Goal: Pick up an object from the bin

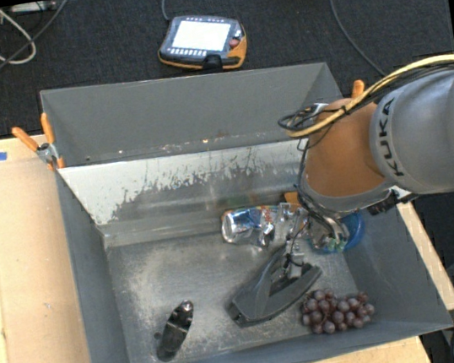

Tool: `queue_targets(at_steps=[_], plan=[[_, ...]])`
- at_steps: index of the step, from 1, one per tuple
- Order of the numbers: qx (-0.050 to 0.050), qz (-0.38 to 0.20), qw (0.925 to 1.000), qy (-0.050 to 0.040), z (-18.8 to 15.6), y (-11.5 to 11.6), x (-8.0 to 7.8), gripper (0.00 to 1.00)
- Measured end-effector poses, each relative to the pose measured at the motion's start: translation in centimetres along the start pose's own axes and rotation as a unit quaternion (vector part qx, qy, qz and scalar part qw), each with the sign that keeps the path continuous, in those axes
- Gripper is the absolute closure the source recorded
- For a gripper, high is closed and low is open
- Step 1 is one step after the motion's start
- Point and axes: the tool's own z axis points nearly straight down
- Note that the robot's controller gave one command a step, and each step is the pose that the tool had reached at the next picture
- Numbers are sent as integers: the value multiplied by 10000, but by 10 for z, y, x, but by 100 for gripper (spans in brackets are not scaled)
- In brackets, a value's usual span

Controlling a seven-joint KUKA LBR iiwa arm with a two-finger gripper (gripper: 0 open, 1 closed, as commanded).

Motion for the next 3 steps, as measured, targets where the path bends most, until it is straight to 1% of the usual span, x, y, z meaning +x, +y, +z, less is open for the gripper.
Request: queue_targets(at_steps=[2,3], plan=[[-19,-52,10000,51,-2,0,-2,100],[-22,-66,9999,148,-6,1,-6,100]])
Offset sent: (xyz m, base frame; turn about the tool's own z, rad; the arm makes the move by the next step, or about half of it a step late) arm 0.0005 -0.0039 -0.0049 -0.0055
